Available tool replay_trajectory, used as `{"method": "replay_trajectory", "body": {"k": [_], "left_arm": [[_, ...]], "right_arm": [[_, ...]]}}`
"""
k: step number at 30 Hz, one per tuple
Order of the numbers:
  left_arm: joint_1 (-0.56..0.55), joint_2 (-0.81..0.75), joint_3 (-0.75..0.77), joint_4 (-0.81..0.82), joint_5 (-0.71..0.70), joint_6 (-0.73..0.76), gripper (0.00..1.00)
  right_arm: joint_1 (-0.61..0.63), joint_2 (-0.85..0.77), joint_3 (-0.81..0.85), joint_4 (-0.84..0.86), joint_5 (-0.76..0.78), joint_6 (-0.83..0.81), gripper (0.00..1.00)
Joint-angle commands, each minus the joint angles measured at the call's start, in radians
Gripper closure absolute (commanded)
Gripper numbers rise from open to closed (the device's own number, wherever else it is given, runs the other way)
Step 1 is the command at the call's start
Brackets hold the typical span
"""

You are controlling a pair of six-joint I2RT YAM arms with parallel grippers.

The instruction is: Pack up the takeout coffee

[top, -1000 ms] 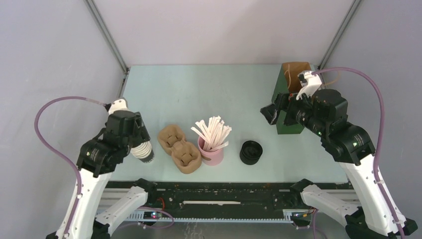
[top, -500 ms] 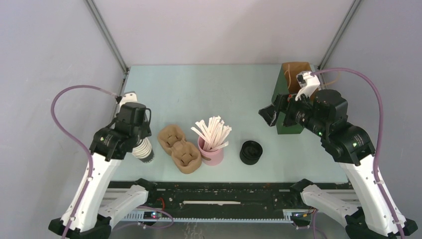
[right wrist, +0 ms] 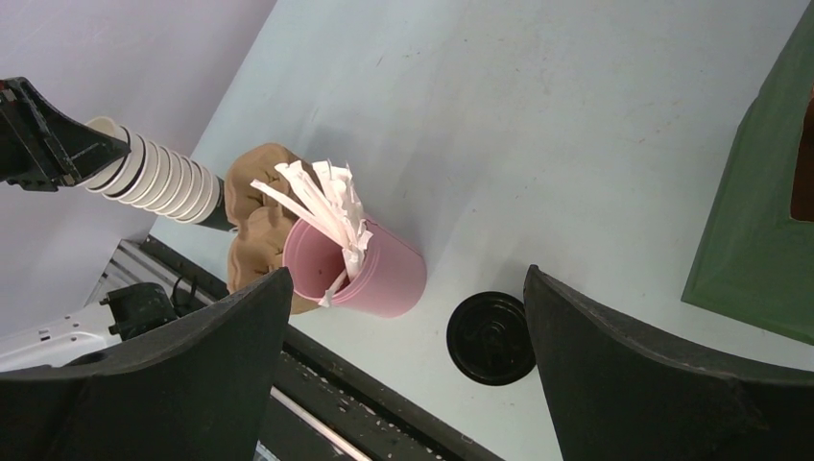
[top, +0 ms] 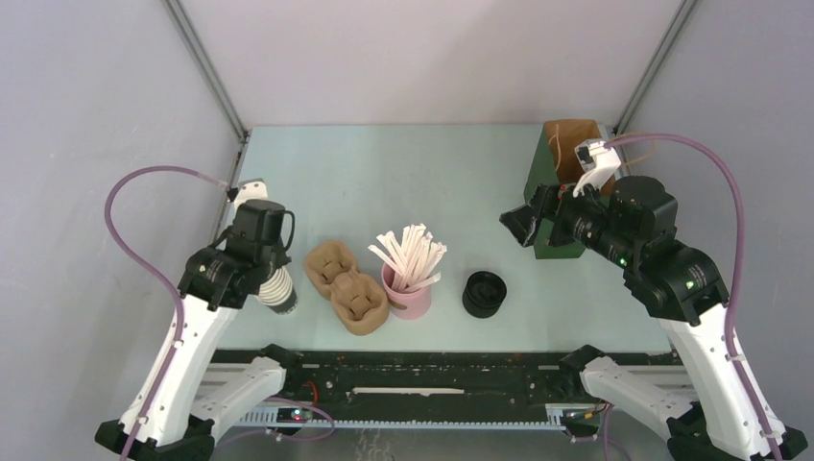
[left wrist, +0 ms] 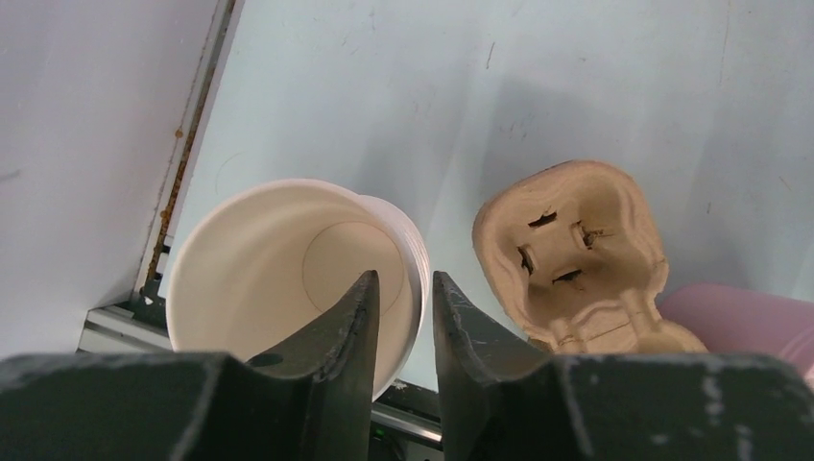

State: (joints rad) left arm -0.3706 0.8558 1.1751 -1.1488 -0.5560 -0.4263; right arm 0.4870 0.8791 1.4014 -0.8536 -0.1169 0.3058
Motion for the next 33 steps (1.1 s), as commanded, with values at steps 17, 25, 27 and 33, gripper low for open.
{"method": "replay_trajectory", "body": {"k": [17,25,27,33], "left_arm": [[0.006,0.000,0.051,-0.018,-0.052,0.018,0.91],[0.006,0.001,0.133,-0.067,-0.078,0.033,0.98],[0.006,0.007,0.162,-0.081,-0.079,0.038,0.99],[0.005,0.024,0.255,-0.122,-0.076,0.053,1.00]], "right_arm": [[0.015,0.004,-0.001,0.010,-0.012,0.023,0.00],[0.017,0.006,-0.001,0.014,-0.010,0.023,0.00],[0.016,0.006,-0.001,0.014,-0.009,0.024,0.00],[0.016,0.005,0.000,0.017,-0.009,0.024,0.00]]}}
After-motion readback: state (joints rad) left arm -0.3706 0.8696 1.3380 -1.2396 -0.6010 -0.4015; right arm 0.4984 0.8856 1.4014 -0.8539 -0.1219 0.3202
